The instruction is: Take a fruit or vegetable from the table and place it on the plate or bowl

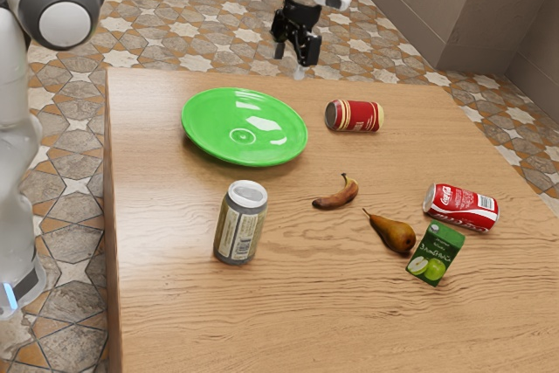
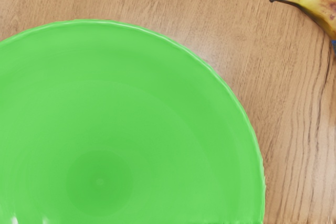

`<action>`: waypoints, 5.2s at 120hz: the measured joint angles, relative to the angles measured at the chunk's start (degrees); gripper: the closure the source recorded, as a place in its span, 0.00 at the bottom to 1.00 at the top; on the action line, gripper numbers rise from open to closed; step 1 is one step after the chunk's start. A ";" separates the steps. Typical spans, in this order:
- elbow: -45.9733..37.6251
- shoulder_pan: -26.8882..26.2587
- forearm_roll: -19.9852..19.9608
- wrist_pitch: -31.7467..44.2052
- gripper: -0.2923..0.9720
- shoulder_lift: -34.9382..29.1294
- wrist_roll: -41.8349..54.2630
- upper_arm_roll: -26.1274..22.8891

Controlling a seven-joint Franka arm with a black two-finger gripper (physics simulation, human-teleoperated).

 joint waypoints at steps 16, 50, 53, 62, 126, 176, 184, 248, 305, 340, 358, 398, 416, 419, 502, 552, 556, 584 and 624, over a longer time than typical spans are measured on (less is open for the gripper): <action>0.00 -2.04 -0.30 -0.07 0.23 0.11 0.29 0.01; 0.34 0.52 -1.80 -0.36 0.23 0.32 -1.69 0.72; 0.53 0.57 -1.78 -0.48 0.23 0.31 -2.18 0.69; 7.71 -0.01 -1.84 -2.17 0.23 -0.94 -3.60 0.50; 10.29 -5.74 -3.25 -4.16 0.23 6.59 -18.96 -6.52; 6.82 -4.14 -5.26 2.68 0.23 13.30 -31.70 -6.15; 5.93 -5.00 -5.18 4.22 0.23 13.36 -33.16 -6.22; 2.42 -7.57 -5.34 13.01 0.23 19.41 -40.63 -6.79; 1.60 -7.81 -5.92 16.34 0.24 22.25 -41.76 -7.12; 1.32 -7.83 -5.84 18.14 0.27 23.20 -40.95 -7.12; 1.32 -7.77 -5.98 18.44 0.29 23.68 -40.67 -7.13; 1.37 -7.69 -5.92 18.62 0.41 24.00 -40.17 -7.13; 1.38 -7.72 -5.91 18.63 0.45 24.33 -39.99 -7.20; 1.39 -7.71 -5.93 18.63 0.47 24.38 -39.92 -7.20; 1.94 -7.75 -4.39 14.36 0.65 12.43 -37.36 -1.31; -7.15 -7.51 -0.33 8.39 0.70 4.45 -35.65 11.50; -7.34 -7.57 -0.22 8.36 0.70 4.42 -35.53 11.62; -8.64 -10.13 -0.05 8.80 0.69 4.79 -34.87 11.58; -8.67 -7.98 -0.06 8.84 0.36 5.94 -33.85 11.14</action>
